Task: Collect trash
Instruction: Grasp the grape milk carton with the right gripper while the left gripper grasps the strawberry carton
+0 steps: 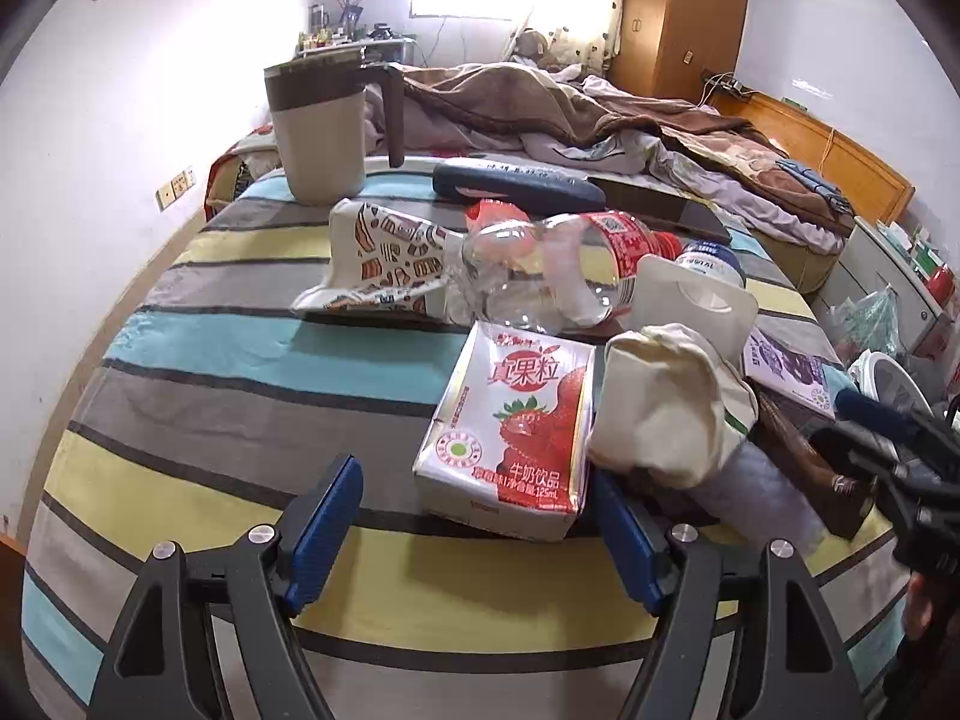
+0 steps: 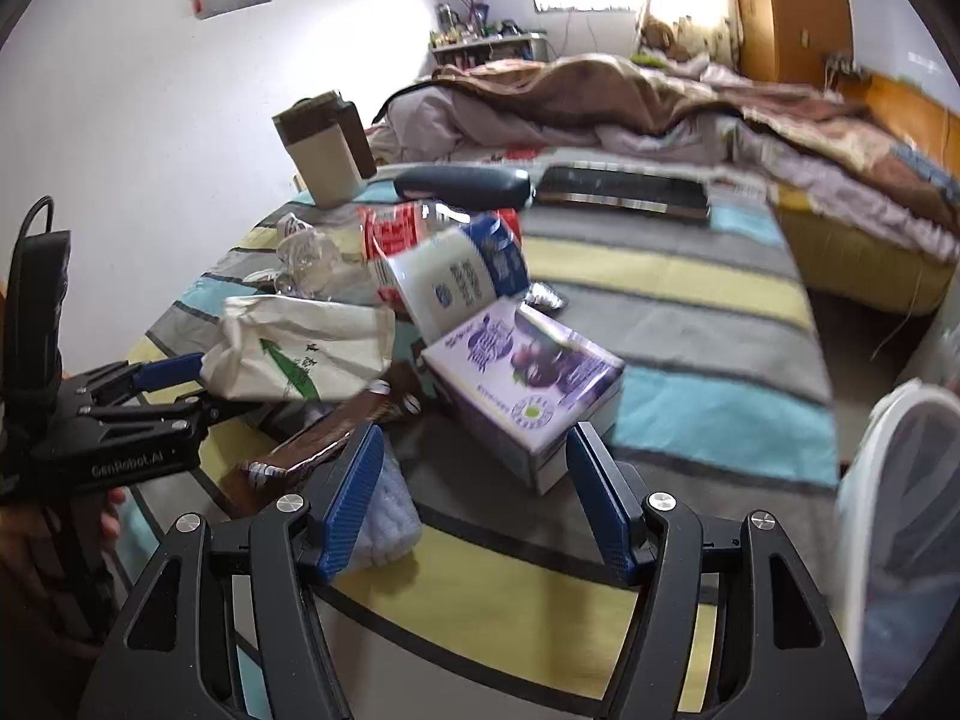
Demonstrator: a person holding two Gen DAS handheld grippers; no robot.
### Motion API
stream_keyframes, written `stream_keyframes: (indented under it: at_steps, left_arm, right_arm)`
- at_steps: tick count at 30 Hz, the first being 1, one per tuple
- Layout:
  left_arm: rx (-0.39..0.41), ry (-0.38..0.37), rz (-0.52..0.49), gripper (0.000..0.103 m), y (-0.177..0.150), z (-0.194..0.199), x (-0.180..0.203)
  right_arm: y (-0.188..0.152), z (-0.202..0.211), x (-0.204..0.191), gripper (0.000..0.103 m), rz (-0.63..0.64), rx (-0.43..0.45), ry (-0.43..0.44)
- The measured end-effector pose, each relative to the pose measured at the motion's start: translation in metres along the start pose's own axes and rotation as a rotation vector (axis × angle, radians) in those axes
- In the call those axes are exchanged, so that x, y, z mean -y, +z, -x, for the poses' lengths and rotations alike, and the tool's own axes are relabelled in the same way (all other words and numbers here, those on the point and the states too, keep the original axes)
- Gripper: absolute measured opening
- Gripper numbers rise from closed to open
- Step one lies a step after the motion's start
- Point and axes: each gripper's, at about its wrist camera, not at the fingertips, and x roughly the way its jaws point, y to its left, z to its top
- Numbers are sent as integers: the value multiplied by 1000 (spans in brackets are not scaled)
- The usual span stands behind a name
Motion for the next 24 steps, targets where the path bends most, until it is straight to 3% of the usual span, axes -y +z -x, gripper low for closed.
stream_keyframes:
  at_steps: [4, 13, 19, 24]
  left_arm:
    - [-2, -6, -15, 76, 2, -1, 2]
    - [-25, 9, -10, 76, 4, -7, -2]
    - [-24, -3, -9, 76, 7, -9, -5]
    - [-28, -50, 3, 74, 11, -12, -8]
  right_arm:
    - [10, -3, 16, 65, 7, 48, -96]
    - [29, -33, 11, 65, 139, -16, 33]
    - [25, -36, 9, 69, 196, -51, 23]
    - [21, -48, 13, 69, 159, -97, -5]
